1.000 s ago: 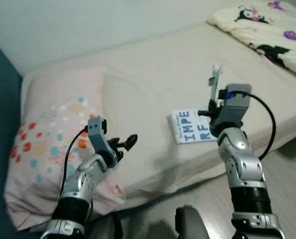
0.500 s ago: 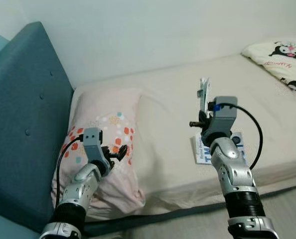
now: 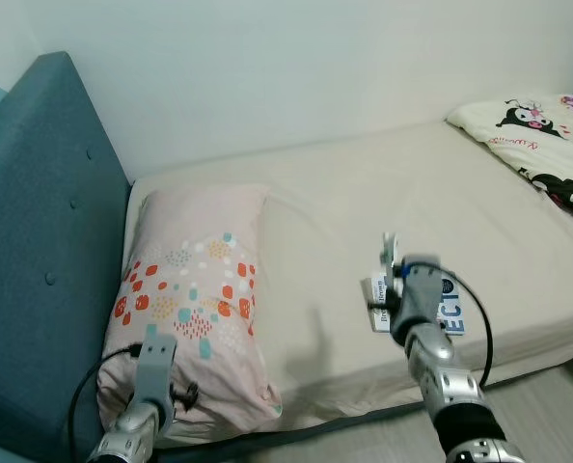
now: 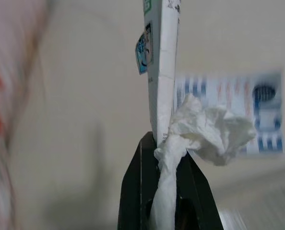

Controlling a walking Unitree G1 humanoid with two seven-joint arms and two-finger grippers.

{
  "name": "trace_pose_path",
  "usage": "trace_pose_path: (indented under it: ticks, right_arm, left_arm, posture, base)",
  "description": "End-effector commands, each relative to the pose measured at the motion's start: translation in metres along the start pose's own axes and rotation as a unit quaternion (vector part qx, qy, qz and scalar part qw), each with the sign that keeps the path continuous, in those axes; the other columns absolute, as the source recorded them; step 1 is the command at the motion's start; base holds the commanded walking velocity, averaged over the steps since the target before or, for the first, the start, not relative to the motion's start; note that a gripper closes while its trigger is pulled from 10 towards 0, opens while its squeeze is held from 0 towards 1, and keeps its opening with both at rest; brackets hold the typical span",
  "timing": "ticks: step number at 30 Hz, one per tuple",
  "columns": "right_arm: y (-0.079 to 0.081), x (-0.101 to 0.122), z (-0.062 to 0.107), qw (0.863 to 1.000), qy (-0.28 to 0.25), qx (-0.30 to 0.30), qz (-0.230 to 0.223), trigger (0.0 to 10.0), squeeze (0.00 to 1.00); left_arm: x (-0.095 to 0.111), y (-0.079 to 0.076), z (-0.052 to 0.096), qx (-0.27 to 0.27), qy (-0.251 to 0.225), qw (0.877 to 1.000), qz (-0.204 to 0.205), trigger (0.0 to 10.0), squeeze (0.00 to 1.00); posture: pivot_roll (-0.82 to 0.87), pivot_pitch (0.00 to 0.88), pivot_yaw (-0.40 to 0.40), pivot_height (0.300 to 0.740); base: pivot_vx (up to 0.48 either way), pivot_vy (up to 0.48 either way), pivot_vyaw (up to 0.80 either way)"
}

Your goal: Clean up the room

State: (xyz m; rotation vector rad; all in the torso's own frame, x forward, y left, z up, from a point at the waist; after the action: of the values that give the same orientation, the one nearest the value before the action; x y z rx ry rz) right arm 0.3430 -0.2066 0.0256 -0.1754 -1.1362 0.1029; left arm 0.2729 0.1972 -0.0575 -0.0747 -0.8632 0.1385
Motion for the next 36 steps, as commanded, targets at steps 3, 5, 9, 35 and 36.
trace_pose_path:
  ticks: [3,5,9,35,36]
  right_arm:
    - [0.000,-0.066,0.014,0.994,0.106,0.003,0.041,10.0,0.00]
    - [0.000,-0.103,0.029,0.984,0.172,0.004,0.050,10.0,0.00]
    - [-0.001,-0.161,0.062,0.960,0.280,-0.005,0.022,10.0,0.00]
    - [0.009,-0.235,0.129,0.914,0.400,0.028,0.052,10.0,0.00]
    - [0.012,-0.234,0.128,0.915,0.399,0.031,0.053,10.0,0.00]
  left_arm:
    - [-0.036,0.018,0.010,0.038,0.050,0.998,0.010,10.0,0.00]
    - [-0.054,0.023,0.015,0.052,0.078,0.995,0.016,10.0,0.00]
    - [-0.082,0.031,0.026,0.070,0.125,0.989,0.023,10.0,0.00]
    - [-0.100,0.030,0.033,0.049,0.162,0.985,-0.007,10.0,0.00]
    - [-0.101,0.029,0.033,0.048,0.163,0.985,-0.007,10.0,0.00]
  posture:
    - [-0.06,0.038,0.058,0.740]
    - [-0.07,0.034,0.061,0.740]
    - [-0.05,0.034,0.056,0.740]
    - [-0.04,0.034,0.038,0.740]
    - [-0.04,0.032,0.036,0.740]
  base:
    - [0.000,0.000,0.00]
    - [0.000,0.000,-0.56]
    - [0.000,0.000,-0.61]
    - [0.000,0.000,-0.77]
    - [0.000,0.000,-0.77]
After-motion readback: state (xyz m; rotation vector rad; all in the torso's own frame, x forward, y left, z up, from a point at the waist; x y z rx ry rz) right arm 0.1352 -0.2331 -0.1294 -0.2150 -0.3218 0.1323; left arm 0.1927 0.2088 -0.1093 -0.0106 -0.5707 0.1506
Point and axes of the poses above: a point about 5 cm out from each wrist's last joint towards the gripper, its own z axis pointing back from the gripper into the wrist, its own x axis along the axis of the wrist's last joint, y = z × x, the point moved 3 cm from there along -z, pointing out of the wrist towards the gripper, and after that the axes turned 9 degrees about z, right-handed, at the moved point
